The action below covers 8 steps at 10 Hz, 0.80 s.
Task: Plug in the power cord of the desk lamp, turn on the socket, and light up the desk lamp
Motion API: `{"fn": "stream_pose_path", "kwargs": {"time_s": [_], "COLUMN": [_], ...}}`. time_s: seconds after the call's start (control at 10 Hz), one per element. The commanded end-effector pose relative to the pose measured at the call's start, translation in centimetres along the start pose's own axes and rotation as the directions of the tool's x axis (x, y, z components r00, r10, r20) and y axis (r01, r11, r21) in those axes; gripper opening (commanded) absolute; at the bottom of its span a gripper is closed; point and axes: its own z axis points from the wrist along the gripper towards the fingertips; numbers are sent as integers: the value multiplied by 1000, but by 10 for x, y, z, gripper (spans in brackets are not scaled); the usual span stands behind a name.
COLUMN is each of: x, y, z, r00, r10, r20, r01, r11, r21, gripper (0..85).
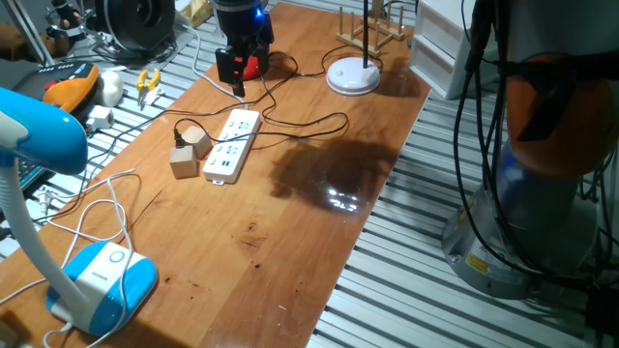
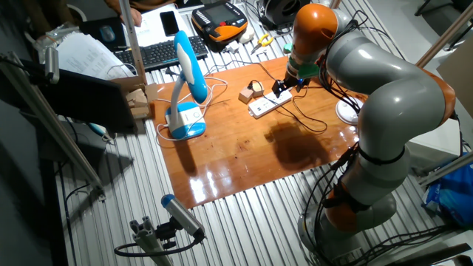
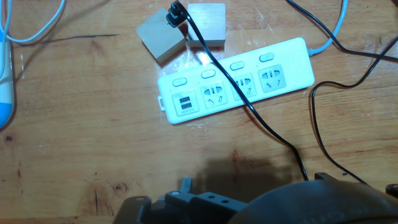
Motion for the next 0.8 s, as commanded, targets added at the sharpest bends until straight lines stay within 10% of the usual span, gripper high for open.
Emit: {"fn": "stream_pose_path", "kwargs": {"time_s": [0.0,0.7], "x": [0,0], "y": [0,0], "z": [0,0], "r00": [928,920], "r10": [-289,-314], "r20": [-235,-234], "r01": [288,313], "r11": [957,949], "r21": [-38,-44], "gripper": [0,0]}}
